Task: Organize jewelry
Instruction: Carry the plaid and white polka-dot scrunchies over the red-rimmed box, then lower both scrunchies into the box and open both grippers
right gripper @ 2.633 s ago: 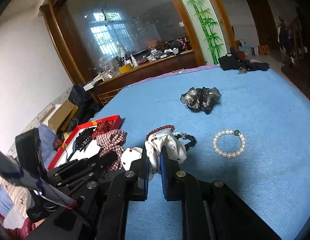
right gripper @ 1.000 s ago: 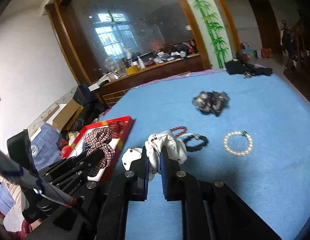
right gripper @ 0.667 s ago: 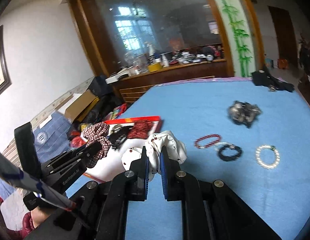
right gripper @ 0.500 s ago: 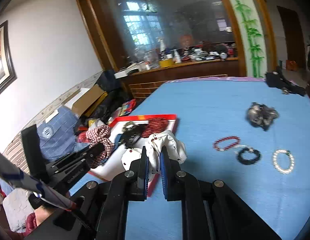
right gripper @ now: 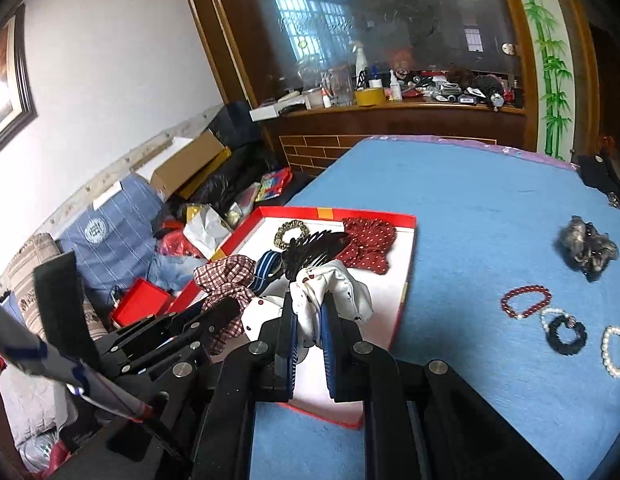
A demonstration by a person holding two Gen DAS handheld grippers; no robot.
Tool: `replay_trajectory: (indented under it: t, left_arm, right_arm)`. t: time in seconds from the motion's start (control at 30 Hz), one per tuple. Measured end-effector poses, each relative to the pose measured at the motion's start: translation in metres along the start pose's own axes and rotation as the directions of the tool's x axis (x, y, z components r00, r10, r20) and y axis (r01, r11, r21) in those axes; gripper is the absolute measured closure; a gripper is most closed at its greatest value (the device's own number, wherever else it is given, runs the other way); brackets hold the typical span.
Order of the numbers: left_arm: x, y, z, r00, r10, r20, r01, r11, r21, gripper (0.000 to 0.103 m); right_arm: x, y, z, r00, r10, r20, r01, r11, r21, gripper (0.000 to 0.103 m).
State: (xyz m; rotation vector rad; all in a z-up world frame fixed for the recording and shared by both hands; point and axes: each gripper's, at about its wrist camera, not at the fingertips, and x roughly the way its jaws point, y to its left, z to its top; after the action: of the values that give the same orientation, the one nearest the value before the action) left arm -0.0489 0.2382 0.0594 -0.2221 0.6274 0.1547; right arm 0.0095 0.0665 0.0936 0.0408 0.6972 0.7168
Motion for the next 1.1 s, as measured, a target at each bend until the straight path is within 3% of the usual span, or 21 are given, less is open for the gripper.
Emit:
replay_trajectory:
  t: [0.37,0.57,1.1]
  left_arm:
    - [0.023,0.004,-0.004,0.998,0.009,-0.065,-0.01,1.0,-0.014,0.087]
    - [0.031,0.006,-0.005,0.996,0.024,-0.088,-0.025,1.0,-0.012,0.087]
    - [0.046,0.006,-0.007,0.991,0.038,-0.127,-0.04,0.999,-0.014,0.086]
  right_arm:
    - [0.038,-0.01,-0.004,0.999,-0.009,-0.039,0.011,0.999,0.051,0.09]
    - [0.061,-0.023,-0.014,0.994,-0.011,-0.113,0.021,0.996,0.086,0.09]
    - [0.081,-0.027,-0.02,0.985,-0.042,-0.169,0.056,0.995,0.081,0.088]
